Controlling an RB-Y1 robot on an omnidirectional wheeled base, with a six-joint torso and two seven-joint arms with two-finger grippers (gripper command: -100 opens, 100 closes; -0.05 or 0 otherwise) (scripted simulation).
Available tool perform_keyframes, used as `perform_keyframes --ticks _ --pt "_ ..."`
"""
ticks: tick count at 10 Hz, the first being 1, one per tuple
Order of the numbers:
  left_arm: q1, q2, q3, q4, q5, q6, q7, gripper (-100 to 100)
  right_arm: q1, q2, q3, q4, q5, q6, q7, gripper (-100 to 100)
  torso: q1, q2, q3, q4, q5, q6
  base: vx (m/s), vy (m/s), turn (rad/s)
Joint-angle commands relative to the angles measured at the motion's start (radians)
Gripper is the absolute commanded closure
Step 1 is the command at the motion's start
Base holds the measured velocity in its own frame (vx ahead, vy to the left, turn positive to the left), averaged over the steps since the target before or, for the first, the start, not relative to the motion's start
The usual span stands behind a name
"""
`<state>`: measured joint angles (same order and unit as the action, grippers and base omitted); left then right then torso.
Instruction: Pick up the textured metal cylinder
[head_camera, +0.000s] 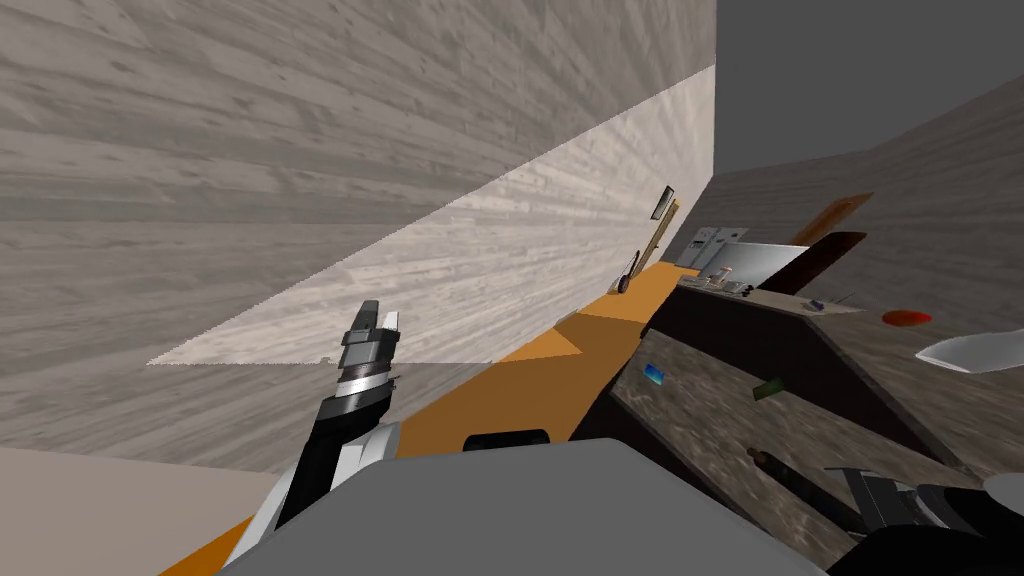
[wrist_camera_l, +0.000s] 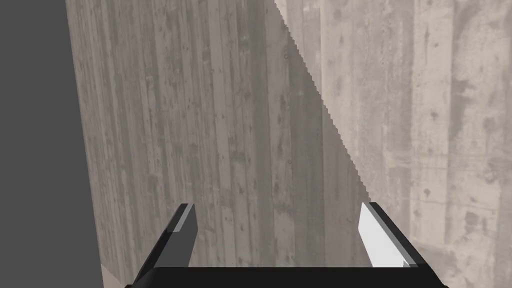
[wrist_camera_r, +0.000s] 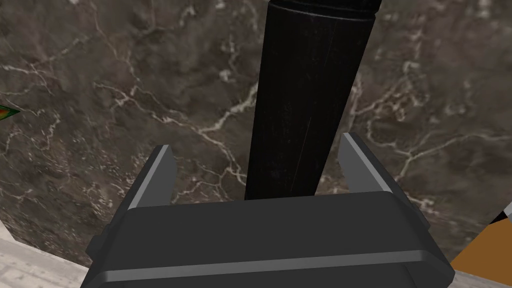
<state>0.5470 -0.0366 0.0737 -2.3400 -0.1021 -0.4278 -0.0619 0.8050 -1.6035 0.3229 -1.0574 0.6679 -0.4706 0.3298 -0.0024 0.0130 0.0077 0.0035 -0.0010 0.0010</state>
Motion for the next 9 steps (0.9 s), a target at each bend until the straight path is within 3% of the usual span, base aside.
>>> perform_keyframes --ticks 1,9 --pt "0.0 0.0 0.0 0.0 0.0 0.0 0.0 0 0.04 0.0 -0.003 -0.016 -0.014 0.023 -0.05 -100 0.0 0.0 0.0 0.0 0.0 0.0 -0.165 -0.04 0.419" --pt "0.0 0.0 0.0 0.0 0.0 0.0 0.0 0 0.159 0.028 0.004 -0.042 -0.048 0.096 -0.254 -100 -0.004 -0.003 -0.002 0.0 -0.002 0.0 -0.176 -0.011 0.341"
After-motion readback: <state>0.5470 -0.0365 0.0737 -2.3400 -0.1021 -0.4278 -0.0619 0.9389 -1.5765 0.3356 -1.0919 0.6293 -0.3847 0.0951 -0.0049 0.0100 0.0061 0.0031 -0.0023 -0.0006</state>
